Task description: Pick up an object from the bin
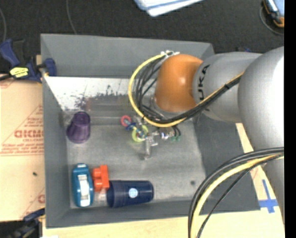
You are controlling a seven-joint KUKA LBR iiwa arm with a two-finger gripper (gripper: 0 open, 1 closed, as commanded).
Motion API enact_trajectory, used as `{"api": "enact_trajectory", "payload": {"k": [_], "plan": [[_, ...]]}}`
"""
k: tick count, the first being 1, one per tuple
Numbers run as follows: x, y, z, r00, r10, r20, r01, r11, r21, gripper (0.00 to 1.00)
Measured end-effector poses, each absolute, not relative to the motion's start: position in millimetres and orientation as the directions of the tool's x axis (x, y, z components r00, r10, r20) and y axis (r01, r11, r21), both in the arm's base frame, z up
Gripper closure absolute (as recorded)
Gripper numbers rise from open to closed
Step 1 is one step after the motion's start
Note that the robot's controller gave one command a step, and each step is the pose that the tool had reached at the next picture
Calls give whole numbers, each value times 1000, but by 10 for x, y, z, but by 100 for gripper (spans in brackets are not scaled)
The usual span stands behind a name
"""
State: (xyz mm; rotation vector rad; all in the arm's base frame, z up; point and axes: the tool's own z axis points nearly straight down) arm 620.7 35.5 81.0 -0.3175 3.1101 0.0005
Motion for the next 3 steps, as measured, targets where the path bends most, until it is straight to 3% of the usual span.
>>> {"api": "enact_trajectory", "payload": {"k": [1,2,3], "plan": [[6165,348,1457,-973,-232,-10,-232,973,-4,0],[6401,794,994,-830,-557,-19,-557,831,-7,0],[6519,673,710,-917,-398,-18,-398,918,-7,0]]}}
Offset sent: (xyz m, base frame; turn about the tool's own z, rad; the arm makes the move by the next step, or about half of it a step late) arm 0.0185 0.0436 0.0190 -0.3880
